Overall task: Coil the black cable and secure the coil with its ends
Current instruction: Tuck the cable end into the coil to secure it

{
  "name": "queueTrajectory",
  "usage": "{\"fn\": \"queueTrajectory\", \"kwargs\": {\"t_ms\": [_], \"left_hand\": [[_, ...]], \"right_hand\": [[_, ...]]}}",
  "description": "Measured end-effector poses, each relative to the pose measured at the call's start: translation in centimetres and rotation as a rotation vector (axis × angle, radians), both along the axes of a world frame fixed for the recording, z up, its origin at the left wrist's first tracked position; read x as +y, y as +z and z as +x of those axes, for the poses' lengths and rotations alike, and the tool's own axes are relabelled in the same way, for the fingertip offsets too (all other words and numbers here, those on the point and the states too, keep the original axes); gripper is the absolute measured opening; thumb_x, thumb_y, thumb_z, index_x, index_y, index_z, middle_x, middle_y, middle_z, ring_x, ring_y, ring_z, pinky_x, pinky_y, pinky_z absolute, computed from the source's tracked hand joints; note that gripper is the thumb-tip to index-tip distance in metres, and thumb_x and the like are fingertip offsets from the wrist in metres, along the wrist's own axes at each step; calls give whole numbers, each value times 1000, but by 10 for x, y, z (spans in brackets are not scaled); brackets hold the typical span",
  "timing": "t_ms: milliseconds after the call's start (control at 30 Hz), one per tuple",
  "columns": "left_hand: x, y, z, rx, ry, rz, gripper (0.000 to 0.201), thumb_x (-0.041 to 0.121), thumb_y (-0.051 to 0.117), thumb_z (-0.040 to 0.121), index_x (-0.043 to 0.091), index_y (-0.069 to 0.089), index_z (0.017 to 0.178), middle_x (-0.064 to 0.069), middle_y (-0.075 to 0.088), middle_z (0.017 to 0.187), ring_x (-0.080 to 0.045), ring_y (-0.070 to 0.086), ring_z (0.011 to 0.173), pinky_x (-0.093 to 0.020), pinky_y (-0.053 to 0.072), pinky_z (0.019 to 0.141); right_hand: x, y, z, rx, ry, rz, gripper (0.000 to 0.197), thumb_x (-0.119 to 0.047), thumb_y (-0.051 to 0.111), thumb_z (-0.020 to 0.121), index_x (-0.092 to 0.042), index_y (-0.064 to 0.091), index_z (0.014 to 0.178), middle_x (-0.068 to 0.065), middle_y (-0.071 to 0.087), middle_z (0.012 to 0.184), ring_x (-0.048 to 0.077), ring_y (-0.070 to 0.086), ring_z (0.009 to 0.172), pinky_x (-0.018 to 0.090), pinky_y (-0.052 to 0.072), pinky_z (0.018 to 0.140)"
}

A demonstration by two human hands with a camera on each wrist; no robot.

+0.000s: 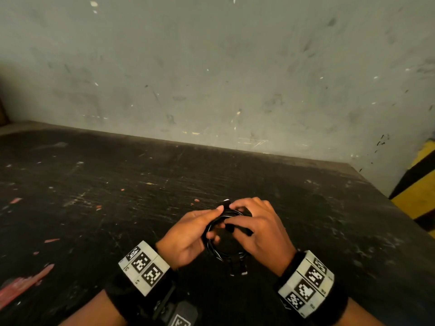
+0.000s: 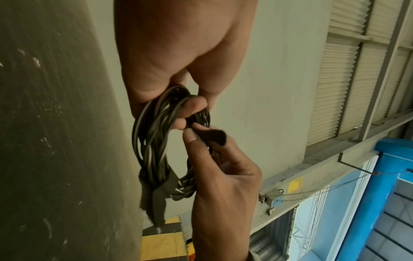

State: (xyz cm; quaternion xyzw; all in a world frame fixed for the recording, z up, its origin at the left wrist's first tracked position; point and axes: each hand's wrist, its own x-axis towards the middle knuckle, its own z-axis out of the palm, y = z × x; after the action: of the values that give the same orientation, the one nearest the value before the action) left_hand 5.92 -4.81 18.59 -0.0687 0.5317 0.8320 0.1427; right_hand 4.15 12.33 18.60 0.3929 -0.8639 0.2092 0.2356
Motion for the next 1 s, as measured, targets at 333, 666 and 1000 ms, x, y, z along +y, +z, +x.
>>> {"fn": "queueTrajectory", "kwargs": {"t_ms": [333, 666, 1000], "left_hand": [[-1, -5, -4, 41, 42, -25, 15, 18, 67, 80, 6, 67, 90, 1, 63, 61, -3, 44, 40, -19, 44, 51], [9, -11, -3, 206, 195, -232, 6, 7, 70, 79, 7, 66, 75, 1, 62, 58, -1, 47, 39, -16, 40, 42], [10, -10, 5, 478, 171, -349, 18, 15, 63, 86, 8, 62, 70, 3, 63, 54, -5, 44, 44, -15, 38, 46]], "right_hand": [[11, -3, -1, 58, 51, -15, 21, -26, 58, 81, -24, 70, 98, 2, 64, 111, 12, 51, 104, 26, 37, 83], [8, -2, -4, -98, 181, -189, 15, -25, 68, 79, -25, 74, 93, -1, 63, 103, 11, 55, 98, 32, 44, 83], [0, 2, -1, -640, 98, -783, 9, -3, 74, 74, -4, 74, 83, 12, 74, 85, 20, 71, 81, 27, 55, 74]]}}
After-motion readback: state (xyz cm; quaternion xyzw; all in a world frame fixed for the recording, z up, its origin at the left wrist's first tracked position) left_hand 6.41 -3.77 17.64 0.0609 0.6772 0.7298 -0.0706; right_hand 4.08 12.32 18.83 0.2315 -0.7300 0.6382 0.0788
